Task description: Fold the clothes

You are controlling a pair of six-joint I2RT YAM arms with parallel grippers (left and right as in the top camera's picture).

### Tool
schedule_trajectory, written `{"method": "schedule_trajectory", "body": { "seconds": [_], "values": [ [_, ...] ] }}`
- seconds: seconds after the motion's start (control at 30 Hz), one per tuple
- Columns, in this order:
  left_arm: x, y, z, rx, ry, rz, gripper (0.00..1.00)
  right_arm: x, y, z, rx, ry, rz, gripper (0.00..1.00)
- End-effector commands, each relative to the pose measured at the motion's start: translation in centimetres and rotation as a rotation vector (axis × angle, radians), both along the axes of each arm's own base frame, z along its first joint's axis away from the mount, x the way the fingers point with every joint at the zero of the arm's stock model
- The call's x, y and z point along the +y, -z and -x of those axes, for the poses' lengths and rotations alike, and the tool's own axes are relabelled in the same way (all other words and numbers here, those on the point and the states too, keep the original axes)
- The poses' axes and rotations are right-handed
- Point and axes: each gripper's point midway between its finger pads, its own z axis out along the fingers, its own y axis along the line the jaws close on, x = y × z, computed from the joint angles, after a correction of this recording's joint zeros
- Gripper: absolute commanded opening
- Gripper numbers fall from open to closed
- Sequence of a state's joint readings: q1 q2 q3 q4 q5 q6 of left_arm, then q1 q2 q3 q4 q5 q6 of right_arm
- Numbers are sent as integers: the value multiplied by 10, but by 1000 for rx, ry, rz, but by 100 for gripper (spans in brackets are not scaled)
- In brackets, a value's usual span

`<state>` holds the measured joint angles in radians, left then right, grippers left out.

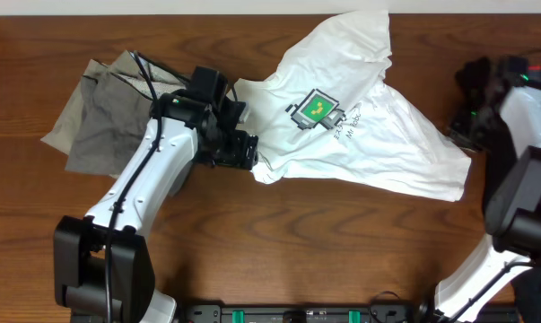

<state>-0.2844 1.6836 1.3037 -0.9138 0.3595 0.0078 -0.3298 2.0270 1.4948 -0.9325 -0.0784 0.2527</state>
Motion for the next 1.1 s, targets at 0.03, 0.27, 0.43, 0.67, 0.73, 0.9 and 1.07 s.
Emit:
{"method": "schedule_trajectory", "body": {
  "seconds": [0.03, 0.27, 0.43, 0.67, 0.73, 0.9, 1.07],
  "values": [
    [-3, 0, 2, 0, 19, -4, 82, -51, 26, 33, 50, 202, 75, 14],
    [-2, 0, 4, 6, 19, -6, 82, -117, 42, 80, 109, 409, 203, 7],
    [-2, 0, 4, 7, 19, -6, 82, -151, 32, 96, 101, 505, 208, 7],
    [-2, 0, 4, 7, 19, -6, 82, -97, -2, 29, -252, 236, -238, 19],
    [-2, 0, 4, 7, 19, -6, 82, -72, -17, 11, -349, 115, -333, 24],
    [-2, 0, 4, 6, 19, -6, 82, -13, -27, -7, -365, -105, -391, 37],
    [-2, 0, 4, 7, 19, -6, 82, 42, -15, -17, -268, -285, -313, 46]
  ]
}}
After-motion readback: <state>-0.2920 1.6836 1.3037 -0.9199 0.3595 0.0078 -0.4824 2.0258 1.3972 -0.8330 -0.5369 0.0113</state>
